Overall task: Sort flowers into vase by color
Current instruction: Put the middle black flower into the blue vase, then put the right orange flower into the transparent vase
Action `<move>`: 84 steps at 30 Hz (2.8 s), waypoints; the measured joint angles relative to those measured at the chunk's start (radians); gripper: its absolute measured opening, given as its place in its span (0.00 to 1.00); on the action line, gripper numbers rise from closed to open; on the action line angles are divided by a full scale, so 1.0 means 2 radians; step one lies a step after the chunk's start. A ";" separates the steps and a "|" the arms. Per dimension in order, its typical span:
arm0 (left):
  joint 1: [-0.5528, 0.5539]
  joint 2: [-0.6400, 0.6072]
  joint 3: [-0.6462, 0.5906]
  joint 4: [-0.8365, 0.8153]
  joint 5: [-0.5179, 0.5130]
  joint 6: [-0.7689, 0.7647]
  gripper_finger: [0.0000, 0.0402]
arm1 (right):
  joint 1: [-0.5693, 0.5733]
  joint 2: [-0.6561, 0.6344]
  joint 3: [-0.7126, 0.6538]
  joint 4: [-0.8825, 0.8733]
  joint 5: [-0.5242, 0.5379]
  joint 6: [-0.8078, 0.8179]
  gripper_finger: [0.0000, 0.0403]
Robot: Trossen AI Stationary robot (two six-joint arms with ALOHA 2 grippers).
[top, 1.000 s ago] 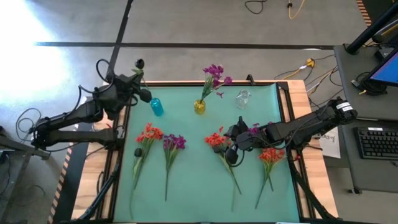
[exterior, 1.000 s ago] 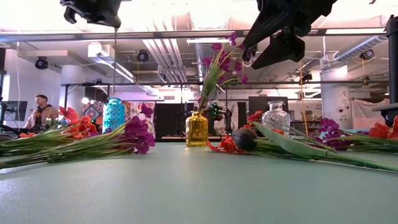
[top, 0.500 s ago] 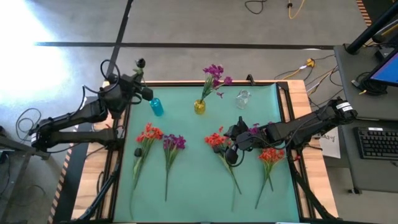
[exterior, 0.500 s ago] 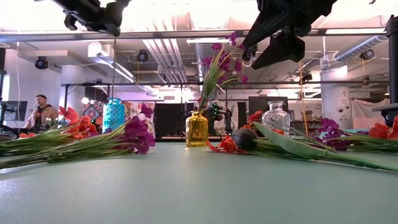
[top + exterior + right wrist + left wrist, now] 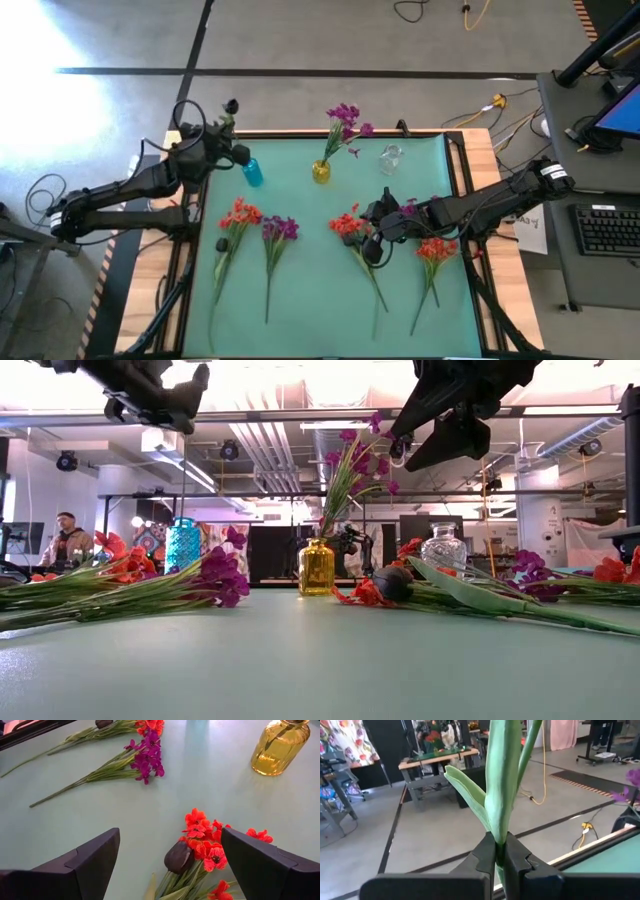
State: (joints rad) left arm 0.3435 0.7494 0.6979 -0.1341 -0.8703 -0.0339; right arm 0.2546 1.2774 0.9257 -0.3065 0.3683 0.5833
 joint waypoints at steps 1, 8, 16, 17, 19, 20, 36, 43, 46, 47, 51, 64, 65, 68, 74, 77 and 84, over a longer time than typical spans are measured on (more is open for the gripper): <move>0.000 0.000 0.000 -0.005 0.002 -0.006 0.00 | 0.000 0.000 0.000 0.000 0.000 0.000 0.85; 0.000 0.001 0.001 -0.040 0.035 -0.034 0.03 | 0.000 0.000 0.000 0.000 0.004 -0.001 0.85; 0.000 0.001 0.003 -0.064 0.055 -0.058 0.22 | 0.000 0.000 -0.001 0.000 0.018 -0.003 0.85; 0.000 0.001 0.003 -0.066 0.061 -0.060 0.25 | 0.000 0.000 -0.001 0.000 0.018 -0.003 0.85; 0.000 0.001 0.003 -0.073 0.066 -0.069 0.30 | 0.000 0.000 -0.001 0.000 0.018 -0.003 0.85; 0.000 0.001 0.003 -0.078 0.068 -0.072 0.33 | 0.000 0.000 -0.001 0.000 0.018 -0.004 0.85; -0.001 -0.017 0.042 -0.195 0.135 -0.088 0.51 | 0.000 0.000 -0.001 -0.001 0.013 0.017 0.85; -0.001 -0.012 0.113 -0.328 0.189 -0.169 0.51 | 0.000 0.000 -0.001 -0.001 0.013 0.017 0.85; -0.002 -0.013 0.120 -0.343 0.244 -0.197 0.51 | 0.000 0.000 -0.001 -0.001 0.013 0.017 0.85; -0.004 -0.014 0.120 -0.346 0.262 -0.209 0.51 | 0.000 0.000 -0.001 -0.001 0.013 0.018 0.85; -0.028 -0.018 0.116 -0.352 0.302 -0.245 0.51 | 0.000 0.000 -0.001 -0.002 0.012 0.024 0.85; -0.108 -0.013 0.138 -0.401 0.301 -0.313 0.51 | 0.000 0.000 -0.001 -0.003 0.011 0.023 0.85; -0.108 -0.011 0.143 -0.418 0.300 -0.323 0.51 | 0.000 0.000 -0.001 -0.003 0.010 0.024 0.85; -0.115 -0.008 0.148 -0.458 0.312 -0.357 0.51 | 0.000 0.000 -0.001 -0.004 -0.005 0.033 0.85; -0.164 0.007 0.128 -0.449 0.327 -0.404 0.51 | 0.000 0.000 -0.001 -0.018 -0.058 0.083 0.85; -0.199 0.020 0.110 -0.429 0.327 -0.428 0.51 | 0.000 0.000 -0.001 -0.042 -0.077 0.120 0.85; -0.282 0.070 0.092 -0.405 0.326 -0.488 0.51 | 0.002 0.000 -0.001 -0.170 -0.151 0.260 0.85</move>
State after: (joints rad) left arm -0.2200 0.8891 0.8823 -0.9451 -0.2179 -1.0089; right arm 0.2582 1.2774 0.9237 -0.6470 0.0658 1.1036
